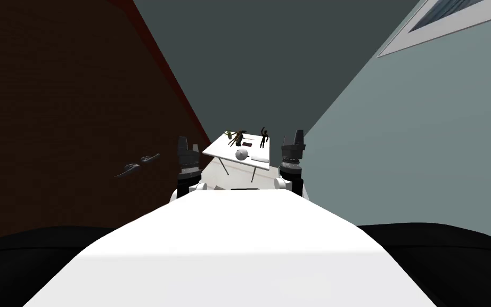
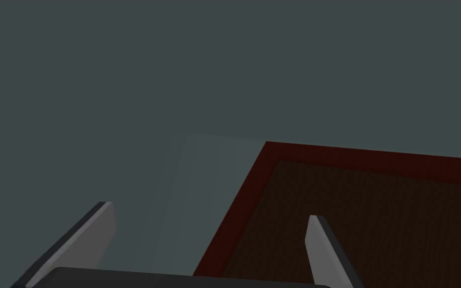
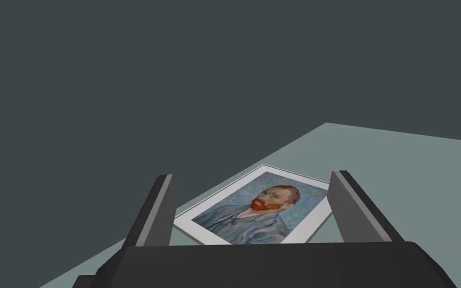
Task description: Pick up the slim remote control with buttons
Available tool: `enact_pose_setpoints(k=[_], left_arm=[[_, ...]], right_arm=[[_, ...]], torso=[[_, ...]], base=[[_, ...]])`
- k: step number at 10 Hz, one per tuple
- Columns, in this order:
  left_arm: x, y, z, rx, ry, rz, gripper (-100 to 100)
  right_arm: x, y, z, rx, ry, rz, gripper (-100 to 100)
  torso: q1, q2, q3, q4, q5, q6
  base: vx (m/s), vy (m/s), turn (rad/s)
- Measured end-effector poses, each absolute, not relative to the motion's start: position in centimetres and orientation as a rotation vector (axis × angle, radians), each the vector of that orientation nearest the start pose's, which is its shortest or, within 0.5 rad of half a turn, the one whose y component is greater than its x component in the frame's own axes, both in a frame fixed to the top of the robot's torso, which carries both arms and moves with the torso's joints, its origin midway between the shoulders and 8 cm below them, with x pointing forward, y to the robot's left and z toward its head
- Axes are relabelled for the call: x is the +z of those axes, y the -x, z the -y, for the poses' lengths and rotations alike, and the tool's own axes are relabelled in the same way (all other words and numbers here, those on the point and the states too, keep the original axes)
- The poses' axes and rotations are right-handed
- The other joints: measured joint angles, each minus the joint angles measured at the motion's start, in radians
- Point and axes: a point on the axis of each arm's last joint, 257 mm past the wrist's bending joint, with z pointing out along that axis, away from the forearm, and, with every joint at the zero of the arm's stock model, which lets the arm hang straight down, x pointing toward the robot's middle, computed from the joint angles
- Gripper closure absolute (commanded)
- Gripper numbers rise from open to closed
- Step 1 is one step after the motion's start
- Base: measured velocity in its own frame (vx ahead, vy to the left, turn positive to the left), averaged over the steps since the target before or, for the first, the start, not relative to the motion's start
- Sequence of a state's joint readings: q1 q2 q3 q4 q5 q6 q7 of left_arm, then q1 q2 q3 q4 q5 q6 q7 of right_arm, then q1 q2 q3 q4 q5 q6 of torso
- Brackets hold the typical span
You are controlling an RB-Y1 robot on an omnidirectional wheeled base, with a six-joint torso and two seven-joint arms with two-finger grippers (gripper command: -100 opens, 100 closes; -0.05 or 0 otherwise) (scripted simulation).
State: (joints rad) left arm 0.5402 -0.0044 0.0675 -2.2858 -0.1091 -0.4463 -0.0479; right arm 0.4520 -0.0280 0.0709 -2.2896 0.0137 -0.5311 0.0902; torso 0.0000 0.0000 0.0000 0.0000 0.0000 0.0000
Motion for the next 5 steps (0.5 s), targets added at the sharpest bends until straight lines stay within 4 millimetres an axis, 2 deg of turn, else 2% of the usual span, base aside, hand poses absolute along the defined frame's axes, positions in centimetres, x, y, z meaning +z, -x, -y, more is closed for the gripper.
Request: enact_pose_setpoints(k=[5], left_arm=[[0.3,-34.6,-29.8,-1.085,0.633,-0.738,0]], right_arm=[[3.4,-35.3,23.0,1.318,-0.454,-0.729,-100]], torso=[[-0.002,0.0,0.0,0.0,0.0,0.0]], base=[[-0.002,-0.019,-0.146]])
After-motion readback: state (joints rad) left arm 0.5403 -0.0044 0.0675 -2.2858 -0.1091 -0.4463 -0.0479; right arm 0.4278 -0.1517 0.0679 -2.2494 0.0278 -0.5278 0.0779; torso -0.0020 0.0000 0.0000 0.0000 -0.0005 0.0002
